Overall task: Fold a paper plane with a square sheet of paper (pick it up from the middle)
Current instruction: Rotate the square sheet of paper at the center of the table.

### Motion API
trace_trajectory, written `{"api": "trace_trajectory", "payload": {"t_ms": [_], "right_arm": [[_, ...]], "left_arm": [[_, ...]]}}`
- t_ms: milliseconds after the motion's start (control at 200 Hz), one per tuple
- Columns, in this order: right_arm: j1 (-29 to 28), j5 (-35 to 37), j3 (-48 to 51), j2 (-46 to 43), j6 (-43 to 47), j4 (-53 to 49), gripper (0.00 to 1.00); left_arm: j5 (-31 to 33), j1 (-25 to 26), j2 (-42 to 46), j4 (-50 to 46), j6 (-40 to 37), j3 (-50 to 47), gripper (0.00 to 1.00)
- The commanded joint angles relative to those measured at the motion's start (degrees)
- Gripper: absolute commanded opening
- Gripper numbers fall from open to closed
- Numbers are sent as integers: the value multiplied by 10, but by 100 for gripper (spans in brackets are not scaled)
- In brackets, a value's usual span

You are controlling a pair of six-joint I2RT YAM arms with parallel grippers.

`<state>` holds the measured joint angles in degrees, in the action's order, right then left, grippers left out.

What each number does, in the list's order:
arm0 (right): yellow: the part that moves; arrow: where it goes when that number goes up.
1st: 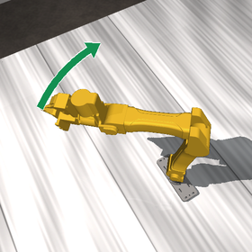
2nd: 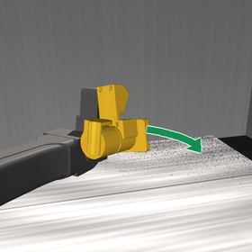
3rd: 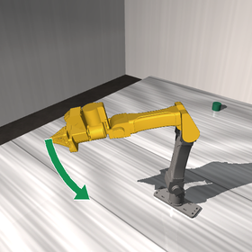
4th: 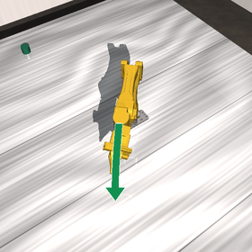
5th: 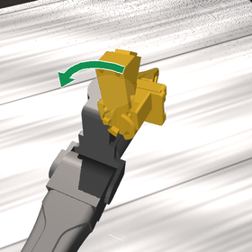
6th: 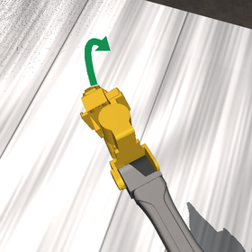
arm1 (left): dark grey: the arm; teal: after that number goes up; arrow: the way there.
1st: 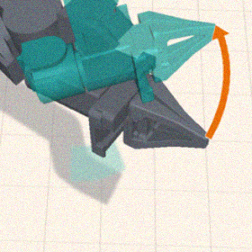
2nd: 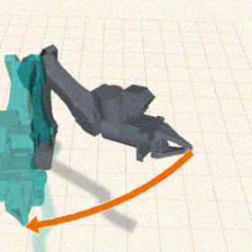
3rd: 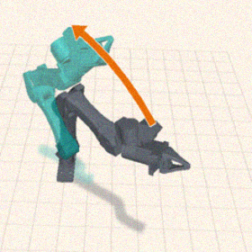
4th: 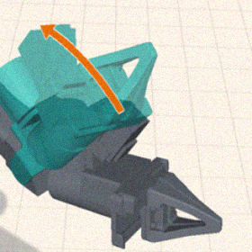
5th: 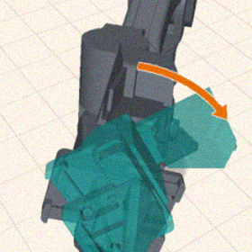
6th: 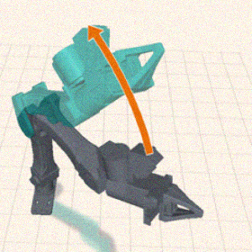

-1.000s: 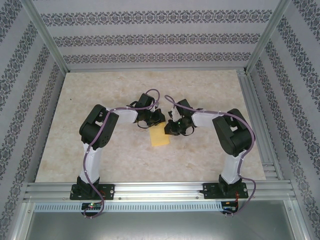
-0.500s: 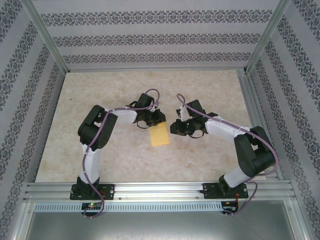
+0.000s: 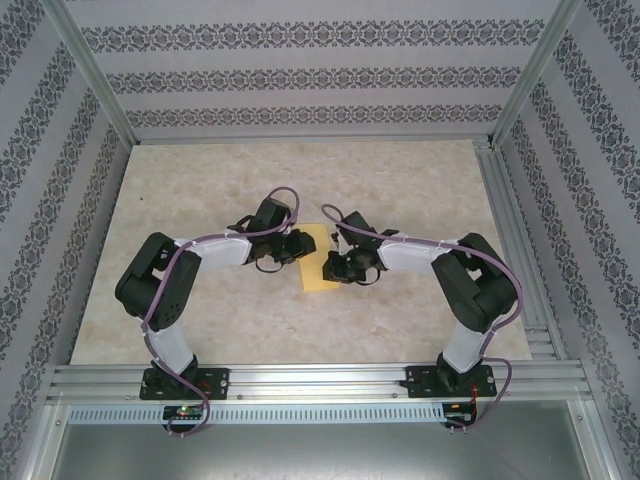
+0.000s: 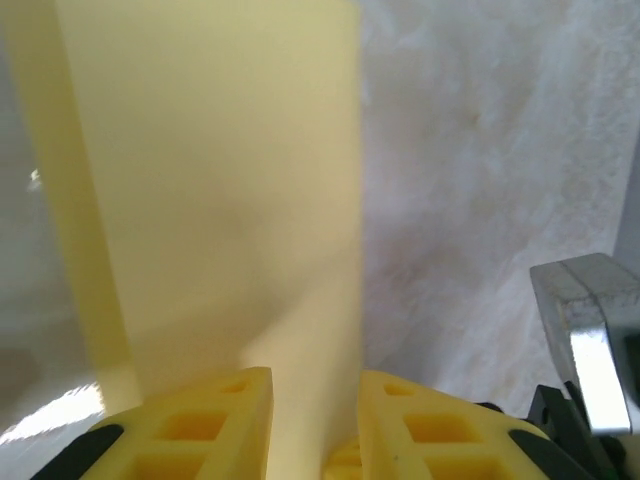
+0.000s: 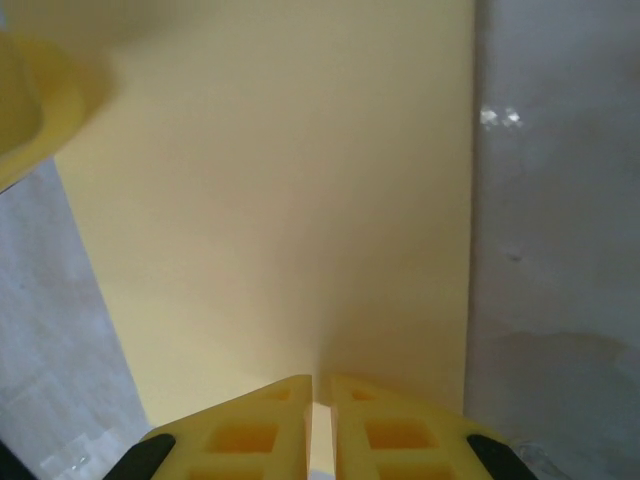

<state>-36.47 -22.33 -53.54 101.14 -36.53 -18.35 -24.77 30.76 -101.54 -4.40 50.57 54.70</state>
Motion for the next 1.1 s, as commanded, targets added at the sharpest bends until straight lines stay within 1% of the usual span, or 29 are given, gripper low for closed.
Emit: {"api": "trace_trajectory", "payload": {"t_ms": [0, 70, 190, 270, 390, 480, 589, 659, 744, 829, 904, 1094], "right_arm": [[-12, 40, -7, 12, -50, -2, 14], [-26, 28, -7, 15, -74, 19, 15], [-40, -22, -10, 24, -121, 97, 16], [-41, -35, -24, 36, -141, 137, 17], [-36, -36, -61, 56, -143, 142, 17], [-19, -38, -74, 40, -131, 143, 17], [11, -33, -81, 12, -84, 113, 18], [31, -34, -103, 18, -31, 62, 19], [42, -18, -158, 52, 32, -9, 18], [41, 4, -222, 97, 83, -70, 18], [41, 25, -269, 133, 99, -98, 17], [40, 36, -353, 202, 121, -143, 17]], "left_arm": [[17, -5, 36, 0, 12, -19, 30], [20, -7, 52, 0, 12, -31, 30], [30, -10, 82, -6, 12, -54, 30], [39, -13, 101, -11, 13, -70, 30], [54, -18, 131, -21, 18, -92, 30], [62, -20, 152, -28, 22, -104, 30], [56, -19, 172, -29, 25, -113, 30], [50, -16, 182, -27, 26, -116, 30], [52, -11, 189, -35, 29, -112, 29], [59, -10, 192, -41, 31, -110, 29], [59, -9, 192, -41, 33, -107, 29], [54, 2, 183, -45, 33, -92, 29]]}}
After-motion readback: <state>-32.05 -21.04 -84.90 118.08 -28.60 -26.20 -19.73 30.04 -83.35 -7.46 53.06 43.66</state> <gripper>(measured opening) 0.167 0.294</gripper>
